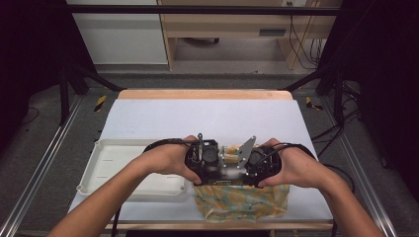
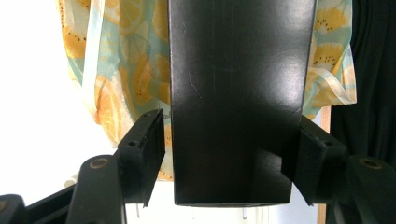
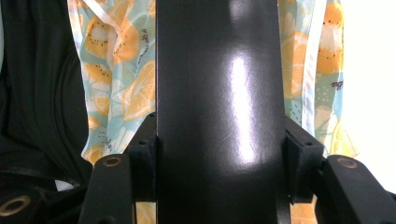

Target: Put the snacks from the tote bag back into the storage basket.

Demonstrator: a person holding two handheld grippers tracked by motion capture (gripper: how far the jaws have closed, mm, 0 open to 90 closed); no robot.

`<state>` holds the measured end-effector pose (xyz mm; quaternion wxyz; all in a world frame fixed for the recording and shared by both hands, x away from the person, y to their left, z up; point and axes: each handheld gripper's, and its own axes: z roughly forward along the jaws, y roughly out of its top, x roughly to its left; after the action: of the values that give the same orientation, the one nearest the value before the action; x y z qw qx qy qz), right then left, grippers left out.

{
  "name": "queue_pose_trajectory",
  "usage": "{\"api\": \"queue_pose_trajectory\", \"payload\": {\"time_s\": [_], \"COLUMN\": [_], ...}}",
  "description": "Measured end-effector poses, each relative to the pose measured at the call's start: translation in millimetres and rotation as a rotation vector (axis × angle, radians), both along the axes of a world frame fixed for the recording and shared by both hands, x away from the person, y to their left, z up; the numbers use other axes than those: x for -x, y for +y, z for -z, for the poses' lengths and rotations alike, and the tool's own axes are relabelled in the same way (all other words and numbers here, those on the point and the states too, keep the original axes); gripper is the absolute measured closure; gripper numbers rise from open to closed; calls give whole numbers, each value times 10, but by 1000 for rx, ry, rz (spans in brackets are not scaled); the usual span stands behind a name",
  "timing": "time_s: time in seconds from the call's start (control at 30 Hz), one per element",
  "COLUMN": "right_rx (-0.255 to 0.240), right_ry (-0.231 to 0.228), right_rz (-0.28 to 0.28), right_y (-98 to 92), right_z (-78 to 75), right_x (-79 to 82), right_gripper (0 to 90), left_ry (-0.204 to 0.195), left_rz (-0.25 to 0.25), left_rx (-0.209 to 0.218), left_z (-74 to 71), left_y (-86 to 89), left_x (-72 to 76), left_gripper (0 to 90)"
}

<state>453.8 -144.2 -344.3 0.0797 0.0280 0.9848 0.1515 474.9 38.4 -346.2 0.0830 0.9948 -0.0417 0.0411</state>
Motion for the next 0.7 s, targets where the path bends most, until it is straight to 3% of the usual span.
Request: {"api": "queue_pose_trajectory", "payload": {"time_s": [0.27,0.7], "right_rx": [2,-9], "right_ry": [2,-8], "right_rz": [-1,17], "right_y": [1,-7], "right_z": [1,-8], "right_x": [-2,-10], "right_gripper": [433,423], "left_ry": [9,-23], "left_rz": [11,4], "left_rx": [-16,-8], "left_z": [24,-23], "left_y": [-17,-15], "left_x": [7,4], "left_gripper": [419,434]}}
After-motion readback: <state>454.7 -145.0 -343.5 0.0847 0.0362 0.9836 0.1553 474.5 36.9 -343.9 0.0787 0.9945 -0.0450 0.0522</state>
